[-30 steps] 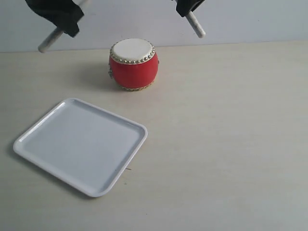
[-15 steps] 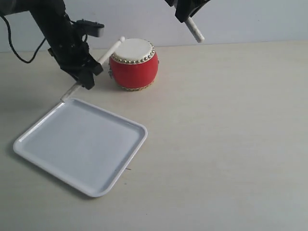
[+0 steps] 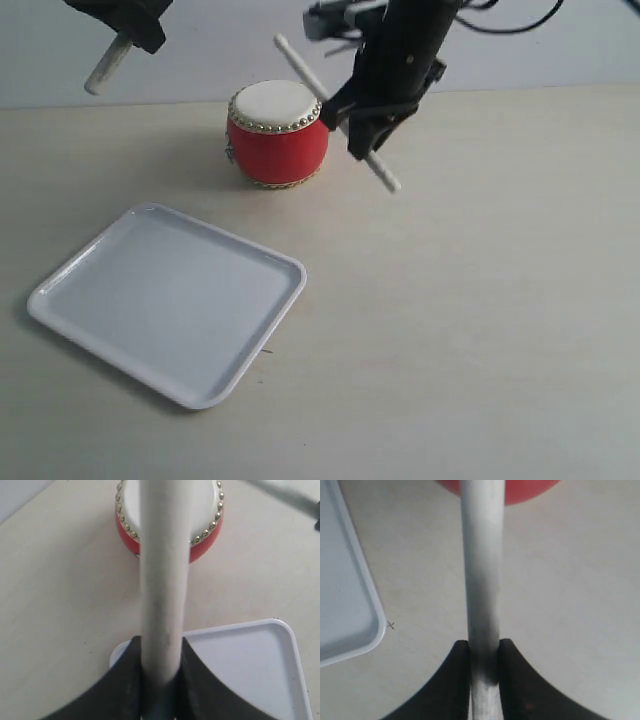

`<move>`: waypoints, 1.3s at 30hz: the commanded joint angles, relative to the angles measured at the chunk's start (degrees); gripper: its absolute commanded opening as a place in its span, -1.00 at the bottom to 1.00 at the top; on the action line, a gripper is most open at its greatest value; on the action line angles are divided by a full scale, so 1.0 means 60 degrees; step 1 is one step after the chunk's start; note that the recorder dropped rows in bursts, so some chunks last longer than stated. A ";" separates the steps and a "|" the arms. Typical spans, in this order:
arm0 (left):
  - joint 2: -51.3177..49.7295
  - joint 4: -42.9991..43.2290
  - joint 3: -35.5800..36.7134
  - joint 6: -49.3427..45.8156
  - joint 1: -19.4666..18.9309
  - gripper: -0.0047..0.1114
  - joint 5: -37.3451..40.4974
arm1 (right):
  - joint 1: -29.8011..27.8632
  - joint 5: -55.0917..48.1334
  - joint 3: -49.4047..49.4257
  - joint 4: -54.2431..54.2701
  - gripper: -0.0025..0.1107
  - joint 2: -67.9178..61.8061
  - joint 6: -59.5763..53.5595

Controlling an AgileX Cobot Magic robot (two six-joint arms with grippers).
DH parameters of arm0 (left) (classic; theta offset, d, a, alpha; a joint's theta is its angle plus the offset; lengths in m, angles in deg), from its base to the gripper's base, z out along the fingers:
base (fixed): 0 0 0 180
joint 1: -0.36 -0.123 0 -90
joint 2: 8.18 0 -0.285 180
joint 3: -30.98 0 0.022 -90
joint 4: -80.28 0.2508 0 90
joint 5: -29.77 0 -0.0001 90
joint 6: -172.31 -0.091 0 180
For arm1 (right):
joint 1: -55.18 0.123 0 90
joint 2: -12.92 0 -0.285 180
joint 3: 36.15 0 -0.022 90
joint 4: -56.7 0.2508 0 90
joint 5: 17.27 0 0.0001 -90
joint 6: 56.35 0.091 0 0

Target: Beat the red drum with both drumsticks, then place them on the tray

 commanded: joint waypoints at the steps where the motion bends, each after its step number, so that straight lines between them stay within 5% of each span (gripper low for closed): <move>1: 0.0143 -0.0038 -0.0037 0.0130 0.0019 -0.92 -0.0006 | 0.0004 0.0042 0.0039 0.0098 -0.96 -0.1014 0.0036; 13: -0.0729 -0.0074 0.0390 0.0131 0.0019 -0.92 -0.0006 | 0.0004 0.0042 -0.0027 -0.0559 -0.96 0.3169 -0.0039; 25: -0.3132 -0.0514 0.0863 0.0076 0.0019 -0.92 -0.0006 | 0.0004 0.0042 -0.0027 -0.0540 -0.96 0.4472 0.0002; 39: -0.1012 -0.0489 0.0625 0.0060 0.0019 -0.92 -0.0006 | 0.0004 0.0042 0.0023 -0.0088 -0.96 0.4290 0.0041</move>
